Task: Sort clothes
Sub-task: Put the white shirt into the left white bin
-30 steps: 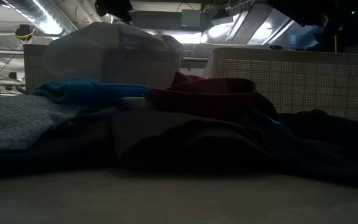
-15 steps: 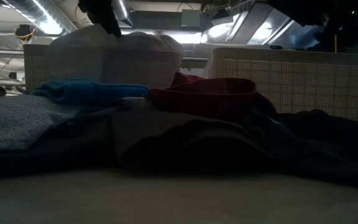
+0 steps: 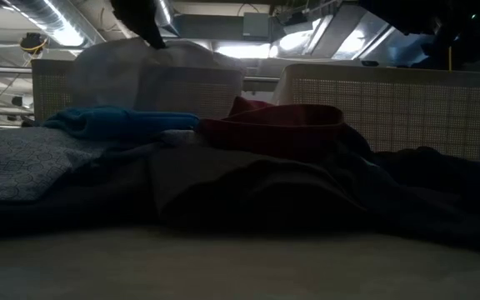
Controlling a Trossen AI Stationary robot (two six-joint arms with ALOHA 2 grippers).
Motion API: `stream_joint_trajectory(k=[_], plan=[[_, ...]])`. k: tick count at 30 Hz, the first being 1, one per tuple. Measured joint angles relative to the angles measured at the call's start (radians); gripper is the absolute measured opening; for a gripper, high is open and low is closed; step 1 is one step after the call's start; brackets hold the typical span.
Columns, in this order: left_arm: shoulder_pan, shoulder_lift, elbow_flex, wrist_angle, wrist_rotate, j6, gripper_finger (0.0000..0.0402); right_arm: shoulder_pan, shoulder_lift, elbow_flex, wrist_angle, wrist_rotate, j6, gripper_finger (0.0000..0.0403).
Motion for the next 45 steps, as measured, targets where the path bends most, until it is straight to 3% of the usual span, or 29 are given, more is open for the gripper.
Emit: stream_joint_trajectory(k=[6,10,17,24,31,39,45], plan=[[0.093,0.000,0.000,0.257,-0.269,0.201,0.0005,0.000,0.000,0.000,0.000,0.000,0.000,0.0008],[0.215,0.000,0.000,0.463,-0.269,0.372,0.0003,0.000,0.000,0.000,0.000,0.000,0.000,0.0008],[0.456,0.000,0.000,0.695,-0.132,0.479,0.0005,0.000,0.000,0.000,0.000,0.000,-0.001,0.0008],[0.615,0.017,-0.016,0.663,0.079,0.333,0.0005,0.000,0.000,0.000,0.000,0.000,-0.010,0.0008],[0.650,0.058,-0.175,0.643,0.114,0.285,0.0003,0.000,0.000,0.000,-0.002,0.001,-0.011,0.0008],[0.649,0.110,-0.338,0.654,0.302,0.137,0.0009,0.000,0.000,0.000,-0.002,0.001,-0.011,0.0008],[0.649,0.161,-0.410,0.665,0.316,0.047,0.0009,0.000,0.000,0.000,-0.001,0.001,-0.010,0.0008]])
